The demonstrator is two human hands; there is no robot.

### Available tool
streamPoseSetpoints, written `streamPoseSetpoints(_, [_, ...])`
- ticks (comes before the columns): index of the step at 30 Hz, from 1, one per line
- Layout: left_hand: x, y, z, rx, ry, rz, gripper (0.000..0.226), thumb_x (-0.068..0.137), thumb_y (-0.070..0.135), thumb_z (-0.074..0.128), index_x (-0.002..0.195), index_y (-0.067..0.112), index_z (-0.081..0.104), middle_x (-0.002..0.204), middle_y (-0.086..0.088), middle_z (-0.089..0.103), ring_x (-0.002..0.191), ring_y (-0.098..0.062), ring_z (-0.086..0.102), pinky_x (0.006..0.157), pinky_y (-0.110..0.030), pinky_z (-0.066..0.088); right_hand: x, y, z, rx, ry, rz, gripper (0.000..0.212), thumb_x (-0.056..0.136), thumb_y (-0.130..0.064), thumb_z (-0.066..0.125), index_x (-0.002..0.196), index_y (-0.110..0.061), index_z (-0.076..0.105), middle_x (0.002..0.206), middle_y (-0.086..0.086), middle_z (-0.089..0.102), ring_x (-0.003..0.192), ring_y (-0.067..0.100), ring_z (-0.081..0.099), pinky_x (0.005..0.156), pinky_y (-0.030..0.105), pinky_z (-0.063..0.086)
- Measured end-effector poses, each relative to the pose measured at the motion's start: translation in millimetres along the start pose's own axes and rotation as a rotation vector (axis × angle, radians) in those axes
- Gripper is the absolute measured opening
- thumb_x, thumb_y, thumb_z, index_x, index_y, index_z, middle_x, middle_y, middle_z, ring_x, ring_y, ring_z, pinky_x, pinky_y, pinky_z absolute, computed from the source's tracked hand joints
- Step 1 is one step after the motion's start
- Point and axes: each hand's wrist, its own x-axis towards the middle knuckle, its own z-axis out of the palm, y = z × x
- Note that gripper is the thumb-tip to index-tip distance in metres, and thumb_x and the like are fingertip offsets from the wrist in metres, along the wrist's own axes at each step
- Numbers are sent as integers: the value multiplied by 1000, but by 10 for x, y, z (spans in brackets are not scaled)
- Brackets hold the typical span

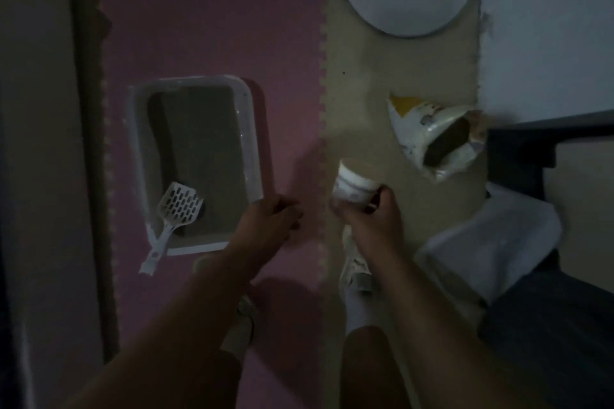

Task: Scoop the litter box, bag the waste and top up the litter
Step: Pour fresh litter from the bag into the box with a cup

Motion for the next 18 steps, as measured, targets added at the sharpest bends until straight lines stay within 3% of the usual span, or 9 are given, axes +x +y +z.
streamPoseSetpoints(3, [177,60,513,49,-47,2,23,71,41,68,87,25,71,90,-7,77,81,-23,74,72,-39,55,435,172,-551,41,131,42,60,75,-28,83,130,-24,57,107,-12,69,92,4,67,72,20,52])
streamPoseSetpoints(6, [288,87,1023,57,-79,-1,6,94,16,64,97,16,68,97,-10,75,80,-20,69,67,-32,52,817,309,-1043,39,202,91,67,76,-32,83,134,-20,52,120,-4,67,105,14,66,85,31,55])
streamPoseSetpoints(9, [392,101,1463,72,-85,-18,9,96,12,61,100,15,69,98,-10,75,82,-20,70,68,-33,52,1189,398,-1427,19,227,120,64,77,-31,82,129,-15,50,119,-1,63,101,15,63,67,18,48])
streamPoseSetpoints(11, [471,127,1719,60,-83,-33,9,96,12,62,99,14,70,97,-12,76,81,-21,71,69,-35,52,1461,417,-1599,-36,215,120,63,78,-32,81,130,-13,50,118,-1,62,99,16,62,60,16,44])
streamPoseSetpoints(16, [675,292,2189,76,-90,-42,11,96,14,62,103,13,70,98,-11,76,84,-21,72,72,-36,54,2079,445,-1782,-147,179,137,80,70,-51,76,136,-13,52,124,8,65,110,26,64,88,40,58])
streamPoseSetpoints(18, [734,342,2281,83,-80,-47,12,96,14,62,104,12,71,98,-11,76,84,-21,72,72,-36,53,2245,430,-1818,-172,153,149,80,70,-52,76,137,-13,53,127,10,64,112,28,64,92,41,57])
